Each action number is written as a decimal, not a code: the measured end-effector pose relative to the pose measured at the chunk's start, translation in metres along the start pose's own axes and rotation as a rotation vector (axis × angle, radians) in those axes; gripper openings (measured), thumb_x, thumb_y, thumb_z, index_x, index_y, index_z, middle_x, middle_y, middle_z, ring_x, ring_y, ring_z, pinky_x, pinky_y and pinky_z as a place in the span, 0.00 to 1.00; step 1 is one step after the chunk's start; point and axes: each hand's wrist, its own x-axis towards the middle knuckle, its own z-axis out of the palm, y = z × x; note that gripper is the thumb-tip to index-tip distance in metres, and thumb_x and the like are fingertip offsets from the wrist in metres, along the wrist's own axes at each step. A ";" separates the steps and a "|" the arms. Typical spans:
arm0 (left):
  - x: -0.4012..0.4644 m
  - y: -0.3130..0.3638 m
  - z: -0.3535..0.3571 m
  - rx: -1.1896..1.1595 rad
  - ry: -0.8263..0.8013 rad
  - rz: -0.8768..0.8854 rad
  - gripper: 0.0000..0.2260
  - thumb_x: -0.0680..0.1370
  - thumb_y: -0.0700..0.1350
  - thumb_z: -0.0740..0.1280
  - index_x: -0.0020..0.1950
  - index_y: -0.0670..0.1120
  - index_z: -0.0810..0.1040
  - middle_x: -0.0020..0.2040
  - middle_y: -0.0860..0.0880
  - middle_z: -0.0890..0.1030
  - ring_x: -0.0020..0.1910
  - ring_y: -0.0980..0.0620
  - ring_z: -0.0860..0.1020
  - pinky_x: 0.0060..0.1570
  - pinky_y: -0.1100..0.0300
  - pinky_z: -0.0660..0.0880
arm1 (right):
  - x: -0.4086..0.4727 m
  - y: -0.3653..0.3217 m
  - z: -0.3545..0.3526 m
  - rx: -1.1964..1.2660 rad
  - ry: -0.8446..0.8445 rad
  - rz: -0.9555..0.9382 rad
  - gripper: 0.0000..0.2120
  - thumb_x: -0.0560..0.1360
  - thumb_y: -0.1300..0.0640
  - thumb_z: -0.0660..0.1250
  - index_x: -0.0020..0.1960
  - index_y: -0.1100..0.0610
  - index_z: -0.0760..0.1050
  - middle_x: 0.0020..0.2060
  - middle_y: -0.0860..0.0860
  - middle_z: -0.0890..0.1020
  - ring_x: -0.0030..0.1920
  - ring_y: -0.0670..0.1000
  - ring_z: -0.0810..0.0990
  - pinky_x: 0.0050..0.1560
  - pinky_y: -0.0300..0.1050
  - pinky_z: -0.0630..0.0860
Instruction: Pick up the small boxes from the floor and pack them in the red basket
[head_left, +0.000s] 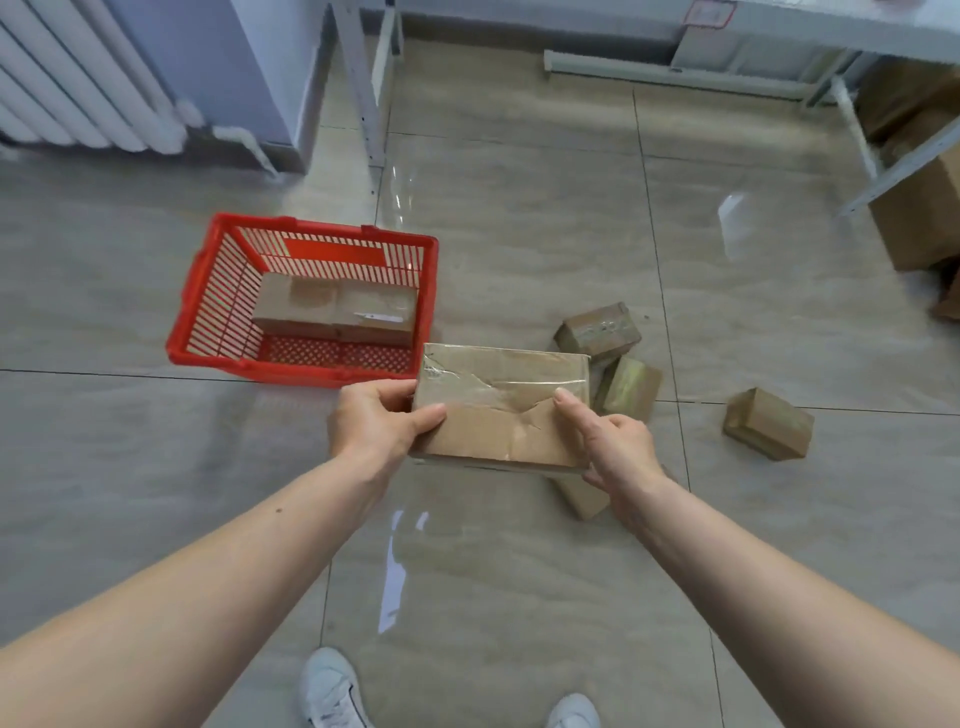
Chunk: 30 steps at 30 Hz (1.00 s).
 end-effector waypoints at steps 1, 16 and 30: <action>0.009 -0.001 -0.018 -0.001 0.009 0.002 0.15 0.66 0.41 0.79 0.51 0.49 0.85 0.42 0.53 0.86 0.44 0.54 0.84 0.54 0.56 0.79 | -0.004 -0.004 0.020 -0.009 0.002 -0.008 0.35 0.55 0.30 0.74 0.46 0.59 0.78 0.45 0.50 0.82 0.50 0.52 0.81 0.60 0.58 0.78; 0.152 0.004 -0.172 0.021 0.055 -0.024 0.22 0.67 0.39 0.78 0.59 0.44 0.81 0.54 0.44 0.84 0.53 0.47 0.82 0.59 0.48 0.78 | 0.018 -0.090 0.225 -0.109 0.010 -0.110 0.31 0.65 0.38 0.76 0.59 0.57 0.77 0.53 0.51 0.82 0.53 0.52 0.82 0.58 0.54 0.79; 0.322 -0.030 -0.210 0.203 -0.046 -0.016 0.30 0.64 0.61 0.63 0.66 0.58 0.74 0.61 0.51 0.80 0.61 0.50 0.78 0.61 0.47 0.76 | 0.118 -0.124 0.373 -0.167 -0.119 -0.007 0.18 0.77 0.47 0.67 0.62 0.57 0.76 0.53 0.50 0.82 0.50 0.49 0.80 0.47 0.44 0.78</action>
